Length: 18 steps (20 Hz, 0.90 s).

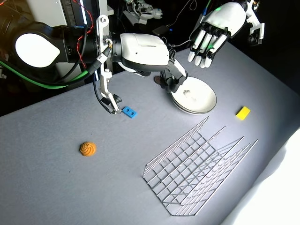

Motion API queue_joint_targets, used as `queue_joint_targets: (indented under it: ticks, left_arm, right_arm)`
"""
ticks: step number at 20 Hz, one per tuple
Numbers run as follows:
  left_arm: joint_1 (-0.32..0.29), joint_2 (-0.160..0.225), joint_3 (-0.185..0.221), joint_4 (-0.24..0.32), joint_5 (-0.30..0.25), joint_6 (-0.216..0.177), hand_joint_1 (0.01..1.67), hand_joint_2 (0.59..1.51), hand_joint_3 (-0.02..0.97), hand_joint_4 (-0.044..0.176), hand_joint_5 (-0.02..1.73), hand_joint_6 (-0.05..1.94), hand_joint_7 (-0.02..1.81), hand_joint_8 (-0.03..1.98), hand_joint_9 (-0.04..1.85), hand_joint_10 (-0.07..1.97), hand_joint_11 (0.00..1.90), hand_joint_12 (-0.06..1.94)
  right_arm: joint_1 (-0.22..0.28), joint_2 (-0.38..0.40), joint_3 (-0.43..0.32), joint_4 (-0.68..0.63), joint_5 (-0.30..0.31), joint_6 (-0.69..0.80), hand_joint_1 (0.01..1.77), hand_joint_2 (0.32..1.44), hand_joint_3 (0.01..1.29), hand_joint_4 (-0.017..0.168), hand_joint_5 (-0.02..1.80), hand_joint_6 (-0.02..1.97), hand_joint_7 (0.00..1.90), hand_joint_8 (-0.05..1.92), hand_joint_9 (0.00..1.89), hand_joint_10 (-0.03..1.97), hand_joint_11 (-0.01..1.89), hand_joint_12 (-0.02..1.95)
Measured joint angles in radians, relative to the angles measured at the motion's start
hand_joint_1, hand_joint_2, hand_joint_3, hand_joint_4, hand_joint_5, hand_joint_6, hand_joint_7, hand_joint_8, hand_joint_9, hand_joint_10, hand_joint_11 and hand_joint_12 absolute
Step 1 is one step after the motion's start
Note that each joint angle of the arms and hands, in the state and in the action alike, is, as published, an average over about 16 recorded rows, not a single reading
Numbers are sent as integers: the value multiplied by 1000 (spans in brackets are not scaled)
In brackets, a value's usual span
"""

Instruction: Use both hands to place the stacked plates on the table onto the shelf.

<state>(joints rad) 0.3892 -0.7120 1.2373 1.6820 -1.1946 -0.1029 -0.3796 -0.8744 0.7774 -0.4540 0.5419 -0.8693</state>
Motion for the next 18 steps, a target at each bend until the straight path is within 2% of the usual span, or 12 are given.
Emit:
queue_joint_targets:
  ticks: [8,11,14,18]
  left_arm:
    - [5,-5,11,23,-7,-2,56,1052,75,6,127,11,163,4,169,-2,45,186]
    - [18,-12,25,39,-11,-3,28,1015,75,6,34,8,51,-4,56,-13,18,41]
    - [46,-25,49,55,-16,-4,20,1011,54,6,12,7,14,-6,14,-17,13,-4]
    - [114,-54,101,62,-18,4,19,1005,54,6,17,7,19,-6,18,-18,13,-10]
  right_arm:
    - [-3,0,-1,-4,0,-6,192,1114,36,0,212,171,329,18,301,16,149,237]
    - [-4,-5,5,-10,4,-9,72,1122,34,0,79,57,137,-2,122,3,53,69]
    - [-3,-24,30,-39,13,23,22,1121,23,0,21,21,21,-9,23,-2,22,0]
    - [8,-65,86,-134,24,134,21,1099,23,0,21,18,13,-9,19,-2,18,-8]
